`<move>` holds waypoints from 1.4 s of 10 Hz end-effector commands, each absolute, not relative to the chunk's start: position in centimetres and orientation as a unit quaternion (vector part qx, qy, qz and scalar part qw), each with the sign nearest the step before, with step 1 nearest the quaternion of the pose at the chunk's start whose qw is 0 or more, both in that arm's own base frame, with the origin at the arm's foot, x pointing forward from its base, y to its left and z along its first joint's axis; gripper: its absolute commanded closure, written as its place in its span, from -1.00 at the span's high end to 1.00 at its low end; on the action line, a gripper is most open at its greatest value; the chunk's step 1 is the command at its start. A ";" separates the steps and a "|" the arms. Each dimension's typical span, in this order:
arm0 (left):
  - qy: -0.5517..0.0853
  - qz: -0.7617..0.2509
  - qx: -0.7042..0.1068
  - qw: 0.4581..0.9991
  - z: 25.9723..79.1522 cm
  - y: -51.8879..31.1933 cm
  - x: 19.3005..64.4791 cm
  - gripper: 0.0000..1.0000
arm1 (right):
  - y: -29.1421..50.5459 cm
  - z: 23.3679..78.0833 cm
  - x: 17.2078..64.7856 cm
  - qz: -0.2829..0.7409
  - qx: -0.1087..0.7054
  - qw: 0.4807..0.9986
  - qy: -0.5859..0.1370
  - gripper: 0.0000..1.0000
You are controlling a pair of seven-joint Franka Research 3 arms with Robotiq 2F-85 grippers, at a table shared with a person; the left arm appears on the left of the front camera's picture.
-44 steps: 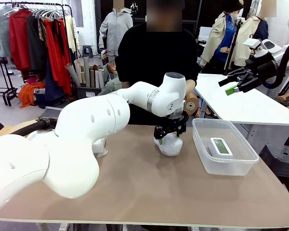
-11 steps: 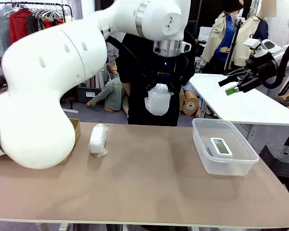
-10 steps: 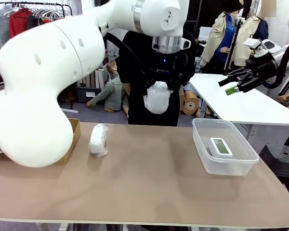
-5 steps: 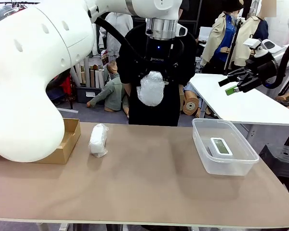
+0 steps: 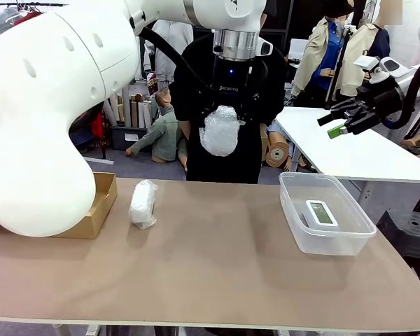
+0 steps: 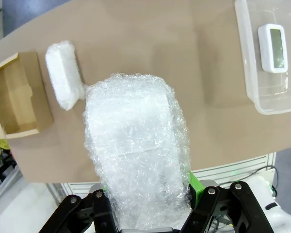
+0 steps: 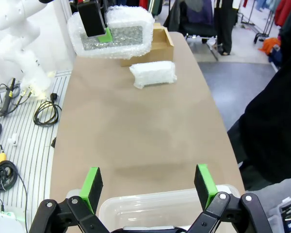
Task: Separate and place wrapped and unwrapped clocks.
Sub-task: If the picked Digital clock is wrapped, place it in the Package Box ; if not, place it in the Organizing box.
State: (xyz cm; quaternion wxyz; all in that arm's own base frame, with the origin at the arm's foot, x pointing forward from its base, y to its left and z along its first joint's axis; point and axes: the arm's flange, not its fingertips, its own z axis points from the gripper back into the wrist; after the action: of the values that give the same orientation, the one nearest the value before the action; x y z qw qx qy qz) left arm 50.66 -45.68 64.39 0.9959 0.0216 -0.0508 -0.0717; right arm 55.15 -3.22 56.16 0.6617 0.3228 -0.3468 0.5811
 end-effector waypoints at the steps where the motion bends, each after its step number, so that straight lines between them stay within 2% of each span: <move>1: -0.050 -0.071 0.018 0.996 64.7 -45.5 50.6 -1.00 | -3.2 56.3 55.1 0.581 0.322 0.661 -0.349 1.00; 14: -0.050 -0.071 0.018 0.996 64.7 -45.5 50.6 -1.00 | -3.2 56.3 55.1 0.581 0.322 0.661 -0.349 1.00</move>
State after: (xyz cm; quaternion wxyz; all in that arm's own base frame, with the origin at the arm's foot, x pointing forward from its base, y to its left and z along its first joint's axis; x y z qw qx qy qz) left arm 50.65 -45.68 64.39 0.9959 0.0216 -0.0508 -0.0717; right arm 55.15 -3.22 56.16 0.6617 0.3228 -0.3468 0.5811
